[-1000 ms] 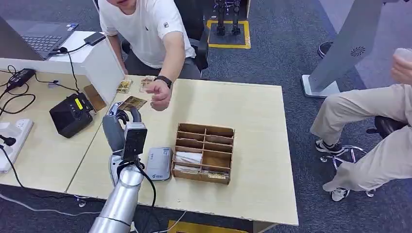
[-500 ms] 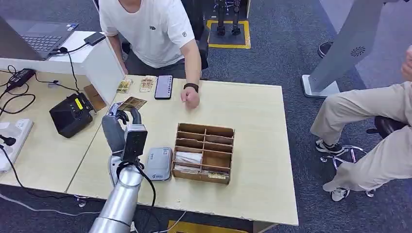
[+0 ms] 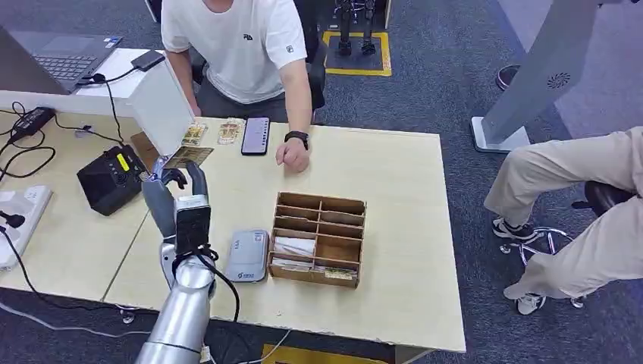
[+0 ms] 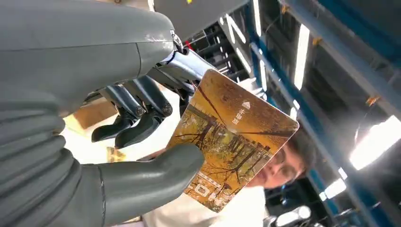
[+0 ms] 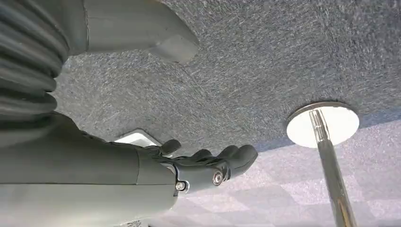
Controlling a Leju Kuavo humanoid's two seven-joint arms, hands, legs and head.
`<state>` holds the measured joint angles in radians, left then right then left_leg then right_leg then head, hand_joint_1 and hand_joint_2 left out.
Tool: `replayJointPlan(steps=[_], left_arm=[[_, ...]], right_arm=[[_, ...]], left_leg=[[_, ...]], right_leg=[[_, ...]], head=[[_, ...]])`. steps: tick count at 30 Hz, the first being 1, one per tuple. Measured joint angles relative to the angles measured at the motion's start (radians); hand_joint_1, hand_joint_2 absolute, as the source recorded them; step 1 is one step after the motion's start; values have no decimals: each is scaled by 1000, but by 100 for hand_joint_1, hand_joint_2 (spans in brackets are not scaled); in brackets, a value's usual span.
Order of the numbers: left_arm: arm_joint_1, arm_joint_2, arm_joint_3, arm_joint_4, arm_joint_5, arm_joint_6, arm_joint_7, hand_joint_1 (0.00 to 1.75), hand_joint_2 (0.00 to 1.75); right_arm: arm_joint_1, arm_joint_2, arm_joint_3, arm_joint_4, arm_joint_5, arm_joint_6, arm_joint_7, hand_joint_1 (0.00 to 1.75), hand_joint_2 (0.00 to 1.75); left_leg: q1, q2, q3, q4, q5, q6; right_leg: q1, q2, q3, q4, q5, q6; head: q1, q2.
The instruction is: Pass the card to the sensor for recognition and then transmit it.
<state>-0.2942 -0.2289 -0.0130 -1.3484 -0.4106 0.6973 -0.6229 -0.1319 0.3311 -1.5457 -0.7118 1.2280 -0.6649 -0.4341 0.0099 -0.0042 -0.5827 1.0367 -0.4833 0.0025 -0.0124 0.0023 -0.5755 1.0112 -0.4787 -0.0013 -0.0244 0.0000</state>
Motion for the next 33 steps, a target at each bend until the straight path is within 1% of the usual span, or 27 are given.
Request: replayJointPlan(steps=[3, 11, 17, 24, 26, 29, 33], left_arm=[[17, 0, 7, -50, 40, 2, -21, 175, 175], [54, 8, 35, -155, 107, 3, -42, 175, 175], [67, 12, 43, -189, 118, 3, -45, 175, 175], [70, 16, 46, -197, 115, 3, -45, 175, 175], [70, 16, 46, -197, 101, 3, -40, 175, 175], [69, 16, 46, -195, 68, 2, -17, 175, 175], [64, 15, 45, -168, 15, 2, 30, 175, 175]], right_arm=[[0, 0, 0, -1, -2, 0, 6, 0, 175], [1, 0, 0, -6, -16, 0, 18, 0, 175], [1, 0, 0, -8, -16, 0, 18, 0, 175], [1, 0, 0, -8, -13, 0, 18, 0, 175], [1, 0, 0, -8, -10, 0, 18, 0, 175], [1, 0, 0, -8, -9, 0, 20, 0, 175], [1, 0, 0, -6, 6, 0, 19, 0, 175]], left_leg=[[0, 0, 0, 0, 0, 0], [0, 0, 0, 0, 0, 0], [0, 0, 0, 0, 0, 0], [0, 0, 0, 0, 0, 0], [0, 0, 0, 0, 0, 0], [0, 0, 0, 0, 0, 0], [0, 0, 0, 0, 0, 0]], right_leg=[[0, 0, 0, 0, 0, 0], [0, 0, 0, 0, 0, 0], [0, 0, 0, 0, 0, 0], [0, 0, 0, 0, 0, 0], [0, 0, 0, 0, 0, 0], [0, 0, 0, 0, 0, 0], [0, 0, -1, 0, 0, 0]], head=[[0, 0], [0, 0], [0, 0], [0, 0], [0, 0], [0, 0], [0, 0]])
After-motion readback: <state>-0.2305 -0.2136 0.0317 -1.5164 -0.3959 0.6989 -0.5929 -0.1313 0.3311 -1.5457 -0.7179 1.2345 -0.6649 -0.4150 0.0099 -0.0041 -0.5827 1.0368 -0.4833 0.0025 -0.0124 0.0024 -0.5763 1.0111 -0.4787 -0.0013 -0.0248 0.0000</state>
